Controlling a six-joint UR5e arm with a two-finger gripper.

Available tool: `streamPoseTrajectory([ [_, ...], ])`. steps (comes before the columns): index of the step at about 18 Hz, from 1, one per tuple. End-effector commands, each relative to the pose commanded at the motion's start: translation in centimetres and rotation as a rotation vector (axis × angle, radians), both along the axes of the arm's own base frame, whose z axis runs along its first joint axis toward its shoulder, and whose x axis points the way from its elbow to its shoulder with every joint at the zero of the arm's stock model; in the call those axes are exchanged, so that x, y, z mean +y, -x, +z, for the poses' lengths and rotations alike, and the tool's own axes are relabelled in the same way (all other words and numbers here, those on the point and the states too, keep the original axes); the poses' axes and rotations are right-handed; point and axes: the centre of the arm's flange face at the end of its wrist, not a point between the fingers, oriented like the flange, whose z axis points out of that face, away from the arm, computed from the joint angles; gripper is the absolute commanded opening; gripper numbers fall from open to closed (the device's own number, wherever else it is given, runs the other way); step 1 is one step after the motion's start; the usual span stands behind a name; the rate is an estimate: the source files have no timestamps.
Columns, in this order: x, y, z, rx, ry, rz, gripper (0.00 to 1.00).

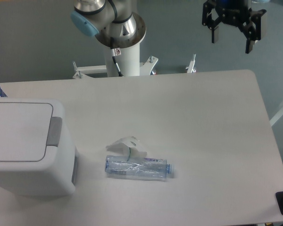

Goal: Open the trash can
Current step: 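Move the open gripper toward the white trash can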

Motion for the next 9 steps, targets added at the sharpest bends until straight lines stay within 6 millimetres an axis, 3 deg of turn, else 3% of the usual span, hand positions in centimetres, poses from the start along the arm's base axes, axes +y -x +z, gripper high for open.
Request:
streamPoseTrajectory([
  [5, 0.2, 0.0, -0.1, -0.004, -0.004, 0.003, 1.00],
  [7, 0.2, -0.1, -0.2, -0.022, -0.030, 0.091, 1.00],
  [9, 2.1, -1.0, -0.4, -0.058, -0.083, 0.219, 1.00],
])
